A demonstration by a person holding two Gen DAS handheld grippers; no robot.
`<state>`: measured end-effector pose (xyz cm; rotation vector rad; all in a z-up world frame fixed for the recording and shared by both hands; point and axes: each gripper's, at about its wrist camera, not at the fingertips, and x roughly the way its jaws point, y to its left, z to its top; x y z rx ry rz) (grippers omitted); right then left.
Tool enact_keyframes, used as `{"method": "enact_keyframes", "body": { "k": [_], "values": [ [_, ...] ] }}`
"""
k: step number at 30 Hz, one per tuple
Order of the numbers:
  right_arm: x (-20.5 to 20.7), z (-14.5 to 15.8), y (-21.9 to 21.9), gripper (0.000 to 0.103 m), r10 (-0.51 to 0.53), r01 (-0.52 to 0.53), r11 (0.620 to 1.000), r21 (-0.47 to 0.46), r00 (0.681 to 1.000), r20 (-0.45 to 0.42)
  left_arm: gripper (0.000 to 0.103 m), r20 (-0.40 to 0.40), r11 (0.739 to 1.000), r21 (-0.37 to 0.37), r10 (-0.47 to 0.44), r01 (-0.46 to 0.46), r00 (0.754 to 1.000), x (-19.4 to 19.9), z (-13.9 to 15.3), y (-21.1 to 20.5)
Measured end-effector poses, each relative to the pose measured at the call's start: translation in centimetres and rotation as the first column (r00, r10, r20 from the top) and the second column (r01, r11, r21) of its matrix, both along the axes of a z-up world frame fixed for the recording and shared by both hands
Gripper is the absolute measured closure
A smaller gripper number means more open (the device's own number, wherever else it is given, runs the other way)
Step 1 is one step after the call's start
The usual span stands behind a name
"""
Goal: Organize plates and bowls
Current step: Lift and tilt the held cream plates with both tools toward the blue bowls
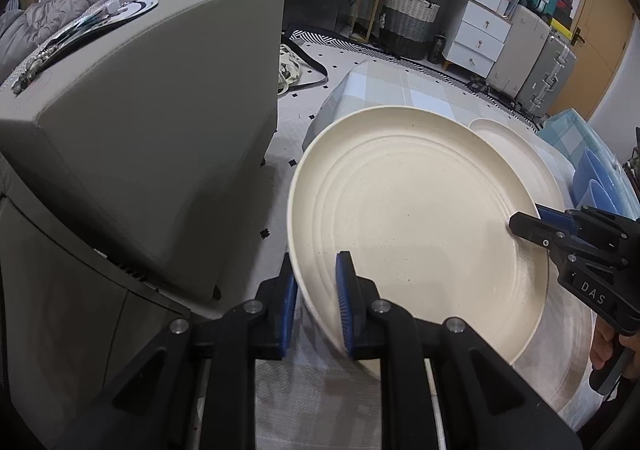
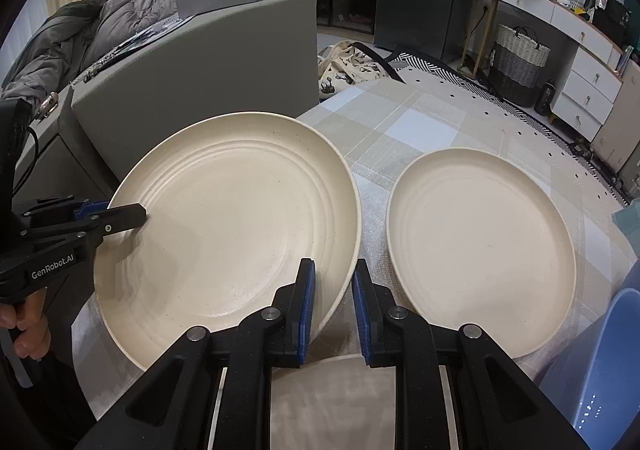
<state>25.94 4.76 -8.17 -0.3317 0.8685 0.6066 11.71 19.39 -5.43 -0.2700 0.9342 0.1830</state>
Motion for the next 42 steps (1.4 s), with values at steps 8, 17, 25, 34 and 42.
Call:
{"method": "enact_keyframes", "body": {
  "k": [8,17,25,34,42],
  "values": [
    [-1.2,2.0,-1.2,0.084,-0.016,0.016,1.0,0.012,0.999,0.028,0.086,0.03,1.0,0.006,-0.013,0.013,0.999,-0.1,1.5,-0.9],
    [-2.4,4.2,-2.8,0.084,-0.041,0.039,0.998,0.039,0.998,0.05,0.086,0.062,0.999,0.013,-0.032,0.031,0.998,-0.2,2.9,-2.1],
    [-3.2,5.4,-4.3,0.084,-0.057,0.053,0.997,0.058,0.996,0.064,0.086,0.084,0.999,0.018,-0.048,0.046,0.995,-0.1,3.9,-3.3],
    [-4.3,6.2,-6.4,0.084,-0.082,0.077,0.994,0.073,0.994,0.078,0.086,0.102,0.997,0.028,-0.079,0.077,0.992,-0.2,4.9,-5.0],
    [-5.9,6.8,-8.8,0.084,-0.103,0.097,0.993,0.073,0.991,0.084,0.086,0.111,0.993,0.038,-0.116,0.113,0.987,-0.4,5.3,-6.8]
  ]
}}
